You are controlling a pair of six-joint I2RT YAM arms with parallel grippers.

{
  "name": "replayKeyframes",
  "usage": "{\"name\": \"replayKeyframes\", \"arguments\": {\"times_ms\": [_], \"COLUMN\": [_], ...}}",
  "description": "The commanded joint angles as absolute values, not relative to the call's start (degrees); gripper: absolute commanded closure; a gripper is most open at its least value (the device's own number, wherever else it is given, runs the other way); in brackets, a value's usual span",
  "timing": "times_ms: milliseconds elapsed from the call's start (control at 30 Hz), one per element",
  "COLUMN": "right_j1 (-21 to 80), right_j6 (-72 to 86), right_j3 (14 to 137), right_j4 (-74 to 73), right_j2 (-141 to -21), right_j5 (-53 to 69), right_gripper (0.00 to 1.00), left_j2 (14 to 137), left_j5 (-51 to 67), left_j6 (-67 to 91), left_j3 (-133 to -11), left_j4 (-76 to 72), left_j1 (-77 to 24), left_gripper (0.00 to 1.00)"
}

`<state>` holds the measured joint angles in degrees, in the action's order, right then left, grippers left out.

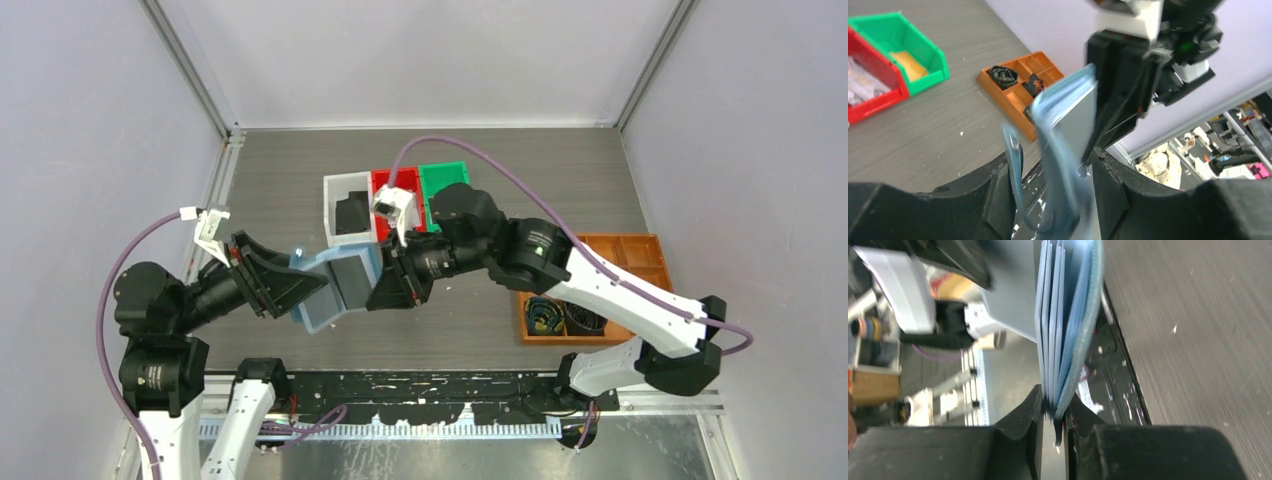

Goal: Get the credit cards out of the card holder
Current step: Remove the credit card from the card holder.

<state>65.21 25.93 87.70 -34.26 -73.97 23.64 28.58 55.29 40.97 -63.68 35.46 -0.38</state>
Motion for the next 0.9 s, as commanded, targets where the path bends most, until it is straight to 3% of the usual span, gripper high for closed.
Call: {"name": "replayKeyframes", "arguments": {"times_ms": [0,400,600,867], "right_j1": [66.36,69.05,71.48,72.54], "right_j6": [14.35,8.48,7.02,3.73], "right_j3": [95.45,107.24,113.27,123.29], "right_j4": [-56.45,-65.24,-65.28,-70.69], "right_j2": [-79.29,-87.90,-91.80,-97.71], "right_j5": [31.71,32.62,33.23,35.41], "right_gripper": [0.99,0.99,0.99,0.99], "left_j2": [28.97,28.24,28.80,24.95], "left_j5": [62.48,69.18,74.23,77.19], "left_j6": [33.04,19.70,9.32,7.90], "left_j3": [-68.38,-67.24,-67.40,-64.62], "left_j4": [29.95,38.36,50.30,52.32], "left_j1": [-0.53,-0.52,-0.53,-0.53], "left_gripper": [0.47,0.49,0.48,0.48]}}
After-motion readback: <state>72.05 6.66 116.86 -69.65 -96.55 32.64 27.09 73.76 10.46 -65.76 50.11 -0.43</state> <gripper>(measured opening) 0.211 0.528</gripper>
